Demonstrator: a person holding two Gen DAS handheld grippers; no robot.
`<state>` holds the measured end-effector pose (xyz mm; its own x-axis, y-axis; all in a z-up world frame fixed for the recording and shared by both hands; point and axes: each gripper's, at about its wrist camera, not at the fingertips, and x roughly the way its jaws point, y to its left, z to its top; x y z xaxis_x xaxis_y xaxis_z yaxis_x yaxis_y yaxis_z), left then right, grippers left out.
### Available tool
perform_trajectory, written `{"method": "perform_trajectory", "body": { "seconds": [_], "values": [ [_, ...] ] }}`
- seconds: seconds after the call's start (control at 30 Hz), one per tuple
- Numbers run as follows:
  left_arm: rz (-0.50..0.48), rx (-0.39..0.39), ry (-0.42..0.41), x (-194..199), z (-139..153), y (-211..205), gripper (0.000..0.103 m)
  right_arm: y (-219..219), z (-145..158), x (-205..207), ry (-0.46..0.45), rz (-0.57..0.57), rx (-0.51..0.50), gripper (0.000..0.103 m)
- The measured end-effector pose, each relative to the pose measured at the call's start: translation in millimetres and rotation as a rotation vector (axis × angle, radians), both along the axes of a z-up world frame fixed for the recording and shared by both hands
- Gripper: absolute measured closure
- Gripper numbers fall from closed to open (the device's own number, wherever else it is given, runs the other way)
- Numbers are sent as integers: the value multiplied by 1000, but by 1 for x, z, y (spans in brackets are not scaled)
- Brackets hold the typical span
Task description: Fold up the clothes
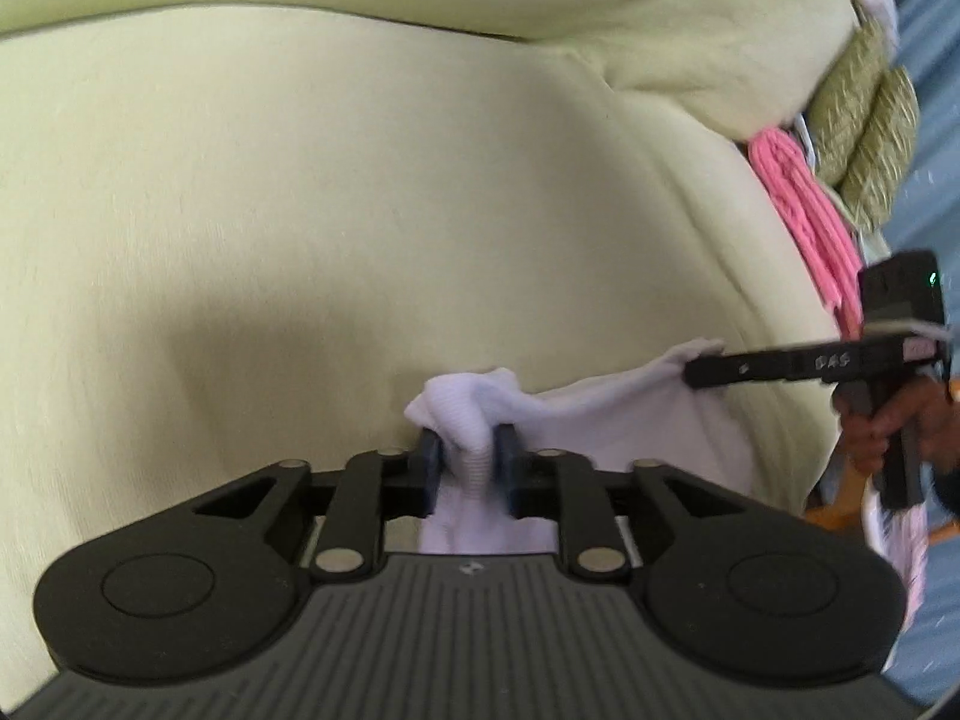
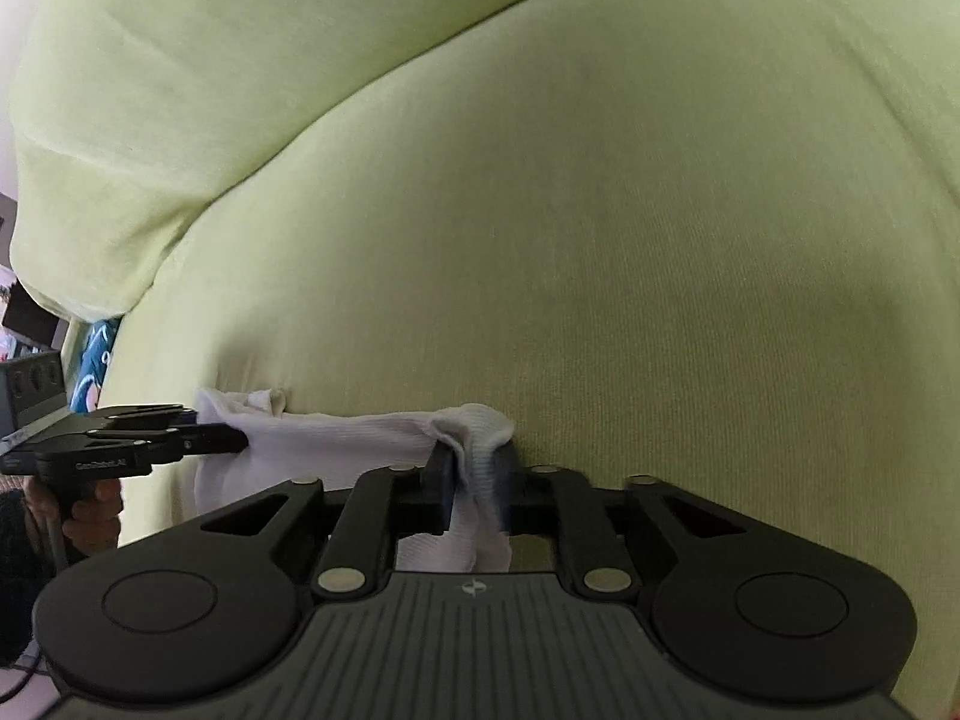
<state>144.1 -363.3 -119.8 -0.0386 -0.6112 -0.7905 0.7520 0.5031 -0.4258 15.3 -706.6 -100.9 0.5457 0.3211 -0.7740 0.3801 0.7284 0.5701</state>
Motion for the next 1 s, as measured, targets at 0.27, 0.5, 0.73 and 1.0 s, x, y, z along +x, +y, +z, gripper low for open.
{"method": "perform_trajectory", "body": {
  "seconds": [0.27, 0.5, 0.73, 1.0],
  "values": [
    [6, -182, 120, 12, -12, 18, 77, -10, -10, -22, -138, -81, -18, 58],
    [79, -174, 18, 7, -20, 16, 79, 19, -1, -25, -211, 34, -316, 62],
    [37, -21, -471, -44, 26, 14, 43, 60, 45, -105, -330, -217, -435, 52],
    [-156, 65, -864, -193, 49, 92, 72, 192, 70, -193, -320, 90, -814, 53]
  ]
}}
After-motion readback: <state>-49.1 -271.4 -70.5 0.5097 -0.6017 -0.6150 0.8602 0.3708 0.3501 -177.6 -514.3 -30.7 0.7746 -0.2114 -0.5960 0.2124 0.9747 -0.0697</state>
